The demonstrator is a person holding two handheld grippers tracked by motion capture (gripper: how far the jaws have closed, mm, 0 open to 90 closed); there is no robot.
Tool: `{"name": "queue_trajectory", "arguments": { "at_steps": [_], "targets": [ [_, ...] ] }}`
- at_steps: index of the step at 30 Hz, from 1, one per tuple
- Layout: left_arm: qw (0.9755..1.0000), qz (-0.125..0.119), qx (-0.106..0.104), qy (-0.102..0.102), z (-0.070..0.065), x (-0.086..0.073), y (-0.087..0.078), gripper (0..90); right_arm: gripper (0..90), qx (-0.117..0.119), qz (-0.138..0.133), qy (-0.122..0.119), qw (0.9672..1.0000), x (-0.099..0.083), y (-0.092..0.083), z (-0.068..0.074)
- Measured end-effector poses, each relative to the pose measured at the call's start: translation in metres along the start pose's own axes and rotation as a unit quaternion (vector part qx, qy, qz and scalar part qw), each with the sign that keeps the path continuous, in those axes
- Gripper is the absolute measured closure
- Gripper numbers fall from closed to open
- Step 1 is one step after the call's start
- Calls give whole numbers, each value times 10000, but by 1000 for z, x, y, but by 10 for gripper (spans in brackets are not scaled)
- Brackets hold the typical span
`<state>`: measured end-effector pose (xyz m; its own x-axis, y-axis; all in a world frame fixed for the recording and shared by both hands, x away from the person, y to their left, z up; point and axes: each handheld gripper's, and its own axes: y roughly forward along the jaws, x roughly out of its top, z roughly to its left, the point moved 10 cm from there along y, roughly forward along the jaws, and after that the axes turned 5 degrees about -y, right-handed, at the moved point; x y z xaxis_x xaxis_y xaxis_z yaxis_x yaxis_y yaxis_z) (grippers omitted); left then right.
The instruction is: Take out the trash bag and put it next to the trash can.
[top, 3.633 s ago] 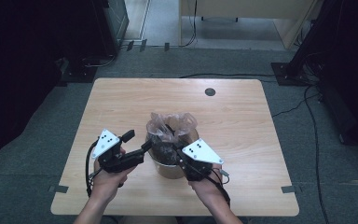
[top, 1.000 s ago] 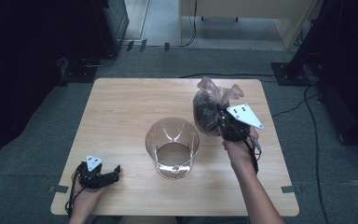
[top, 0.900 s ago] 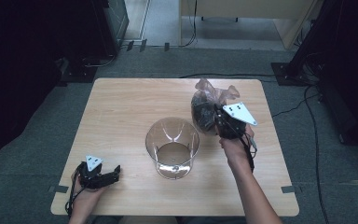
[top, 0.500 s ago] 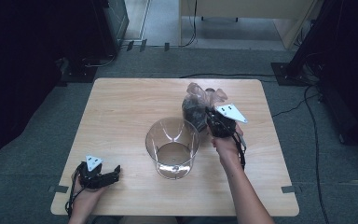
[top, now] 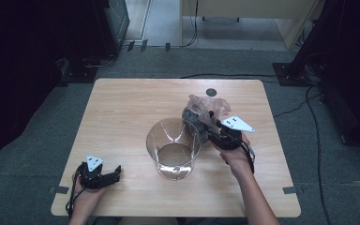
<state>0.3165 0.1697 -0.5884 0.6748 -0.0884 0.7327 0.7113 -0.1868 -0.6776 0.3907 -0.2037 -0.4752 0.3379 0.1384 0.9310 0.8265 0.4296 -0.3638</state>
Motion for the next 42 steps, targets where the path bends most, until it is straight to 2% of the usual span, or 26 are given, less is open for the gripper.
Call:
{"name": "queue_trajectory", "arguments": {
  "at_steps": [3,5,8,16,20,26,31,38,42],
  "targets": [
    [10000,7,10,11,0,1,1,111,373,-4,164,-197,9997,-7,-3,4],
    [10000,14,15,11,0,1,1,111,236,-89,250,-150,9995,-11,-5,4],
    [10000,8,16,6,0,1,1,111,144,-70,348,-12,9994,-16,-7,7],
    [10000,8,14,-1,0,1,1,112,104,-328,563,176,9977,-33,-15,-4],
    [10000,13,14,6,1,1,1,112,48,-251,638,221,9974,-42,-20,-8],
    [10000,17,16,10,1,1,1,112,39,-217,677,219,9972,-52,-28,-13],
    [10000,15,15,9,1,1,1,112,25,-20,684,166,9975,-61,-35,-9],
    [10000,16,15,10,1,1,1,112,5,-19,759,184,9969,-72,-39,-10],
    [10000,17,15,10,1,1,1,112,5,-128,857,175,9961,-81,-41,-15]
  ]
}}
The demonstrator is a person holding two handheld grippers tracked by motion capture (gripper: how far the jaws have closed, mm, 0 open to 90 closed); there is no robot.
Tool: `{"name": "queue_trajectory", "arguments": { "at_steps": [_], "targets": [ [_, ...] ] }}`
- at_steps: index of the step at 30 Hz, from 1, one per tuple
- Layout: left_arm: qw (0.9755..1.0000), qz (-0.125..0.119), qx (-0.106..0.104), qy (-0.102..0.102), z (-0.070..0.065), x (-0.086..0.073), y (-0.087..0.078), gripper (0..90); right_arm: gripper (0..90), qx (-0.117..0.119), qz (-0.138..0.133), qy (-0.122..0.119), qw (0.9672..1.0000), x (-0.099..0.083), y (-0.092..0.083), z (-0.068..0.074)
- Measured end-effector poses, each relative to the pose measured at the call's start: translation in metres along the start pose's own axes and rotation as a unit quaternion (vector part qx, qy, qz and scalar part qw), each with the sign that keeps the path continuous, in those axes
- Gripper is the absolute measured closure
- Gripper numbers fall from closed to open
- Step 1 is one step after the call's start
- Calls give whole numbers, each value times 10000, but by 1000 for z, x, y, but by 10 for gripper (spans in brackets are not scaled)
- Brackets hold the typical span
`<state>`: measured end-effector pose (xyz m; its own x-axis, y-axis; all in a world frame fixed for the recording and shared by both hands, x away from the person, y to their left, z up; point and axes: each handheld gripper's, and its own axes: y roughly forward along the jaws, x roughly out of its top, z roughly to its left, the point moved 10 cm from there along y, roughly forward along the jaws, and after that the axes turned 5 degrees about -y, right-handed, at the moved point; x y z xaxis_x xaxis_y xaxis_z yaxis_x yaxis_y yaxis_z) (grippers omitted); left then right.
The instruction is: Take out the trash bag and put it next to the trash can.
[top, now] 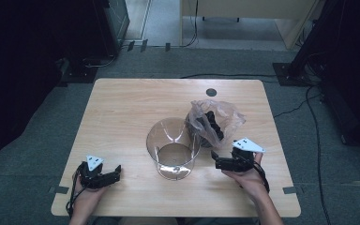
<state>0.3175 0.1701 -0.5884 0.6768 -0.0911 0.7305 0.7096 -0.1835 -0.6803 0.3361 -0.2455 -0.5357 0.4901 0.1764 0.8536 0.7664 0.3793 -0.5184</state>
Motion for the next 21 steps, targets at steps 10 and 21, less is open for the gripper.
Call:
{"name": "queue_trajectory", "arguments": {
  "at_steps": [10,21],
  "targets": [
    [10000,3,1,4,0,0,0,112,5,-328,208,147,9991,-25,-10,-27],
    [10000,4,2,7,0,0,0,112,5,-645,400,262,9968,-49,-28,-56]
  ]
}}
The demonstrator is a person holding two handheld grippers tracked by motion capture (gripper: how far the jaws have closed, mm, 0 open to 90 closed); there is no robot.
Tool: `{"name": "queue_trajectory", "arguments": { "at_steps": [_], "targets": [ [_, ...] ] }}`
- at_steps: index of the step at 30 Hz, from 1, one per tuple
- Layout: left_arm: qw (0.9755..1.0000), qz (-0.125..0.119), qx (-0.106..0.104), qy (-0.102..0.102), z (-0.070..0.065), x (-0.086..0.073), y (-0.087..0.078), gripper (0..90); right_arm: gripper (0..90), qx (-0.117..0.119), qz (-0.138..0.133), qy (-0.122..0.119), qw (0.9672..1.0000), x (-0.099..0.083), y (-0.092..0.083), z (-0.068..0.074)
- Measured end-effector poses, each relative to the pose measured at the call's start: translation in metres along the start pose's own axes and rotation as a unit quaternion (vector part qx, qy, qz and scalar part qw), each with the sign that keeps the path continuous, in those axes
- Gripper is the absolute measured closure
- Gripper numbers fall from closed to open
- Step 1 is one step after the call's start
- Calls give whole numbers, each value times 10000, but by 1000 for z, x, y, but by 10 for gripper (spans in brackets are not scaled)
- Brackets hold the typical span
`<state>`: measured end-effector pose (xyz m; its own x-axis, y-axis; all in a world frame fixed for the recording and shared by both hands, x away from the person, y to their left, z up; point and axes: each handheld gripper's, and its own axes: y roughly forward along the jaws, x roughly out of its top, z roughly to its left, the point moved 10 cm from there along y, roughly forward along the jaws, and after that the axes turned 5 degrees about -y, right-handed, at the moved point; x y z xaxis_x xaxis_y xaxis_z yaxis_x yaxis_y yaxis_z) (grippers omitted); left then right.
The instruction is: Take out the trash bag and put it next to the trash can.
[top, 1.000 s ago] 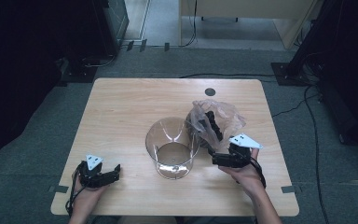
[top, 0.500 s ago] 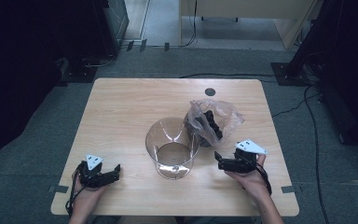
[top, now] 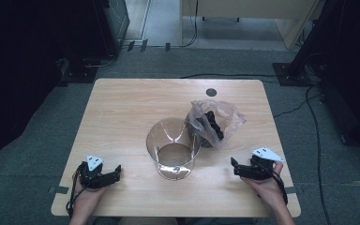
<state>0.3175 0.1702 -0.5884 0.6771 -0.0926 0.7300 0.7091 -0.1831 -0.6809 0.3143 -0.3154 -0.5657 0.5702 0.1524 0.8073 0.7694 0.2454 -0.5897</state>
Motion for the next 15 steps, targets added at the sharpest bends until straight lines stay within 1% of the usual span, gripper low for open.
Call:
{"name": "queue_trajectory", "arguments": {
  "at_steps": [3,7,11,13,14,15],
  "targets": [
    [10000,0,-1,2,0,0,0,112,5,-71,53,15,10000,-6,-2,-7],
    [10000,-4,0,-5,0,0,0,112,5,-202,213,7,9996,-18,-5,-16],
    [10000,-2,0,3,0,0,0,112,5,-368,394,75,9985,-33,-8,-28],
    [10000,-1,0,3,0,0,0,112,5,-432,409,148,9981,-36,-12,-33],
    [10000,-1,0,3,0,0,0,112,5,-475,413,142,9979,-37,-13,-35],
    [10000,-5,-1,-2,0,0,0,112,6,-562,488,124,9971,-40,-14,-39]
  ]
}}
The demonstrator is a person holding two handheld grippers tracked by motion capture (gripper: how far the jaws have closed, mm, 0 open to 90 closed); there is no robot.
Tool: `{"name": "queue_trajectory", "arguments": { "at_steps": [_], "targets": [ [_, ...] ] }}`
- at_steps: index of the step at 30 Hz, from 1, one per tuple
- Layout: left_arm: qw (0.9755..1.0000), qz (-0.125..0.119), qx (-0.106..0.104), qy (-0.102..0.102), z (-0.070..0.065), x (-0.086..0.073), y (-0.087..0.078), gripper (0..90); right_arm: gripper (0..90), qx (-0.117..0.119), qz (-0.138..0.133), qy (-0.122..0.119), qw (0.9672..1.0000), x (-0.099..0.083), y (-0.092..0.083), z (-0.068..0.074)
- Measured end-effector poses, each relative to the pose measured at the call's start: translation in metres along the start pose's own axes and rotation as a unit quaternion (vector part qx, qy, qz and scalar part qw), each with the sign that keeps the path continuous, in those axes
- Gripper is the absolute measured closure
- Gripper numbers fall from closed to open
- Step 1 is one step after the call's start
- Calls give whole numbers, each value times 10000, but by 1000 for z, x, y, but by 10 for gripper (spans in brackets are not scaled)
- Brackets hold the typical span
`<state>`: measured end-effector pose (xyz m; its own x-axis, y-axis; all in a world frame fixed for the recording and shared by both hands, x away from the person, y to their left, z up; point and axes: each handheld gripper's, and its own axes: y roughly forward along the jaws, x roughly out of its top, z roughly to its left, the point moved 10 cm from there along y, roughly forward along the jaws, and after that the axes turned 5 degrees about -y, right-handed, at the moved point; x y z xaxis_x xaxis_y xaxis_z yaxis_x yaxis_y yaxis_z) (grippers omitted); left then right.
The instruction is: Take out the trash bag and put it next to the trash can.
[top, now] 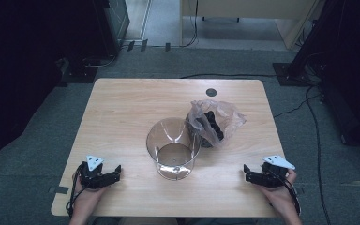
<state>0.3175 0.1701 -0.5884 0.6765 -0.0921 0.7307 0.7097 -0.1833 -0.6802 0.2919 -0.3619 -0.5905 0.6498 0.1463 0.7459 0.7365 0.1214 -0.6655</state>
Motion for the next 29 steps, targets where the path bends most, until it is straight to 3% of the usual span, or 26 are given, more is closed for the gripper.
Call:
{"name": "queue_trajectory", "arguments": {
  "at_steps": [7,11,29],
  "targets": [
    [10000,3,2,5,0,0,0,112,6,-131,234,250,9993,-12,-5,-17],
    [10000,2,1,5,0,0,0,112,6,-272,271,175,9991,-18,-8,-25],
    [10000,3,0,4,0,0,0,112,7,-304,242,222,9990,-26,-16,-31]
  ]
}}
